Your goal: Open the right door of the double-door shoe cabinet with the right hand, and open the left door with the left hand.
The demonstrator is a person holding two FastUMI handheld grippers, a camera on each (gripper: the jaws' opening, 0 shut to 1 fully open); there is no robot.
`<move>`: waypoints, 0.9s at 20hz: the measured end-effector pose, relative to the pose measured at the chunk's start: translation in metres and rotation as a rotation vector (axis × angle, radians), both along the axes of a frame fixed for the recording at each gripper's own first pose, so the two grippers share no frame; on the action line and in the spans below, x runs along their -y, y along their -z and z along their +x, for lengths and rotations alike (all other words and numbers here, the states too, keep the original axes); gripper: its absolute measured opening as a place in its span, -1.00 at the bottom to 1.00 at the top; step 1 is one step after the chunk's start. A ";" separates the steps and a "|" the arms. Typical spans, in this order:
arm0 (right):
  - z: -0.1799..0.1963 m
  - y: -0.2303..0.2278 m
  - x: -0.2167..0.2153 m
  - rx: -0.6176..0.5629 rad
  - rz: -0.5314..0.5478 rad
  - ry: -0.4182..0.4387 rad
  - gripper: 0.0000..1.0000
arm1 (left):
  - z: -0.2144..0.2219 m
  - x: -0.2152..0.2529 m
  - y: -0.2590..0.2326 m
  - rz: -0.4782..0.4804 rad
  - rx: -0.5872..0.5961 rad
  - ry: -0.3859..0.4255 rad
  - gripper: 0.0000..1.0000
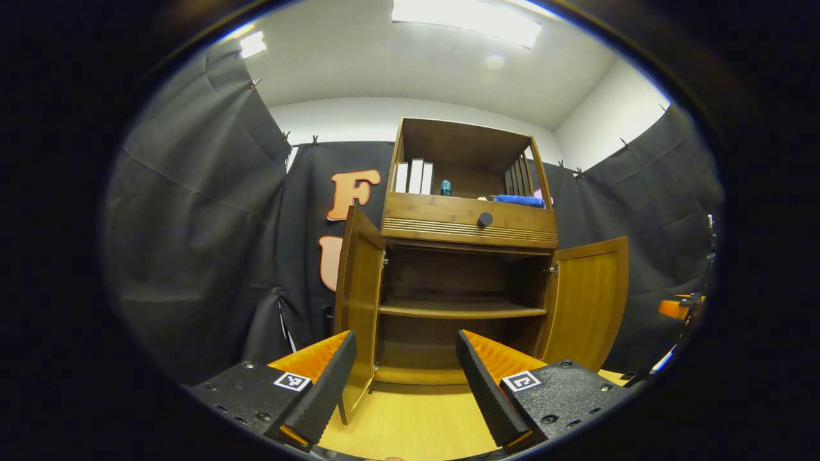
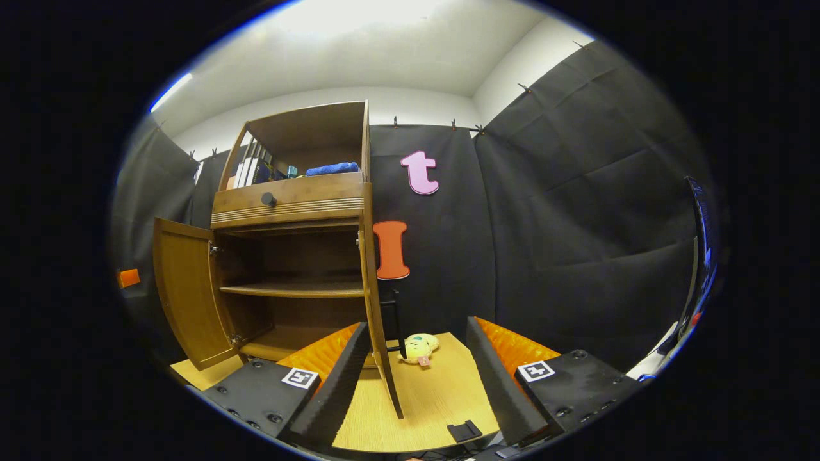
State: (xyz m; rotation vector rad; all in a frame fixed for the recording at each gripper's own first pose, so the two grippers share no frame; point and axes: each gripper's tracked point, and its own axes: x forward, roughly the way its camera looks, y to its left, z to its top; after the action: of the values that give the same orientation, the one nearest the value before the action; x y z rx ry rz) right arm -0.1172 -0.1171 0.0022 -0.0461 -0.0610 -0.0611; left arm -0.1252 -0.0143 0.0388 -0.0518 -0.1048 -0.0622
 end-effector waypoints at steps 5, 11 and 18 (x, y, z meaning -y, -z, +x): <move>0.000 0.001 0.005 -0.001 0.008 -0.003 1.00 | -0.001 0.009 -0.001 0.010 -0.001 0.011 0.80; 0.002 0.002 0.013 -0.004 0.025 0.002 0.95 | -0.003 0.017 -0.005 0.014 0.012 0.023 0.80; -0.004 0.001 0.015 0.002 0.027 -0.001 0.89 | -0.007 0.022 -0.011 0.025 0.026 0.026 0.87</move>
State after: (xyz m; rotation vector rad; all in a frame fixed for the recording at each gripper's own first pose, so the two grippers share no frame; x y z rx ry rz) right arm -0.1208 -0.1317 0.0011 -0.0190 -0.0618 -0.0610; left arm -0.1318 -0.0360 0.0499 -0.0272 -0.1297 -0.0897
